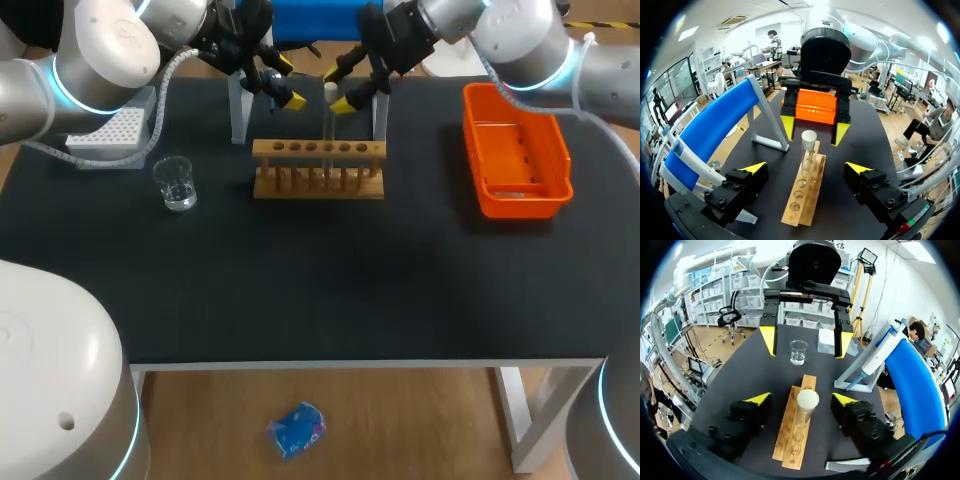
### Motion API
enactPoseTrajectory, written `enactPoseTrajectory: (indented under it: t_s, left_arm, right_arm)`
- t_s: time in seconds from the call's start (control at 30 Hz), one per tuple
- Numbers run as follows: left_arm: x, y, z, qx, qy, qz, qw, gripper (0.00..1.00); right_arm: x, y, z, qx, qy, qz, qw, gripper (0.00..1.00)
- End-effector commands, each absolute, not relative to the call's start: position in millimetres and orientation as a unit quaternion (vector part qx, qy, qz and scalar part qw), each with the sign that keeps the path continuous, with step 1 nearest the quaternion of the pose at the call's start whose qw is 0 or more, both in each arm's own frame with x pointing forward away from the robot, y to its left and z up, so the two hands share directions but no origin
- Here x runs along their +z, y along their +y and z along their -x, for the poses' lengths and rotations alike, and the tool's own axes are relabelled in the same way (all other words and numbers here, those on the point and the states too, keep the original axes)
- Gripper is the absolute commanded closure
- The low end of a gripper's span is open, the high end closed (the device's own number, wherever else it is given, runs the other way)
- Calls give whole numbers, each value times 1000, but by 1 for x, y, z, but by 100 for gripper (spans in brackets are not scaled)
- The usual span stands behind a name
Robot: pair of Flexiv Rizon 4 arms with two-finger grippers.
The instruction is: Invert the test tube, pick up the pipette, mount the tip to pipette, aspirate from beaker and dispense into the tube, eject the tip, return the pipette, and cap with the stopper.
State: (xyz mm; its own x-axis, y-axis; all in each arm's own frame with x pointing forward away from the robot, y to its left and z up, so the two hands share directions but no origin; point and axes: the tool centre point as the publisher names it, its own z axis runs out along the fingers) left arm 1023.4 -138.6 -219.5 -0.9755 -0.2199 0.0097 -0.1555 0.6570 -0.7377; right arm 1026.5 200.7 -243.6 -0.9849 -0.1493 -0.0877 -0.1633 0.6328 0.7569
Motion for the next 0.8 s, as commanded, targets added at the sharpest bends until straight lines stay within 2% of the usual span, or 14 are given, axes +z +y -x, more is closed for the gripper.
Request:
enactPoseTrajectory:
  t_s: [0.03, 0.53, 0.57, 0.67, 0.8]
  left_arm:
    - [-218, -138, -1024, -399, 910, 103, 38, 0]
    - [-218, -138, -1024, -399, 910, 103, 38, 0]
    - [-218, -138, -1024, -399, 910, 103, 38, 0]
    - [-218, -138, -1024, -399, 910, 103, 38, 0]
    - [-218, -138, -1024, -399, 910, 103, 38, 0]
  right_arm:
    - [-237, 197, -1023, 434, 896, 88, 13, 0]
    - [-212, 195, -1017, 533, 841, 97, -9, 0]
    - [-211, 195, -1016, 542, 835, 97, -14, 38]
    - [-212, 195, -1016, 568, 818, 92, -26, 100]
    - [-213, 195, -1015, 601, 794, 88, -39, 100]
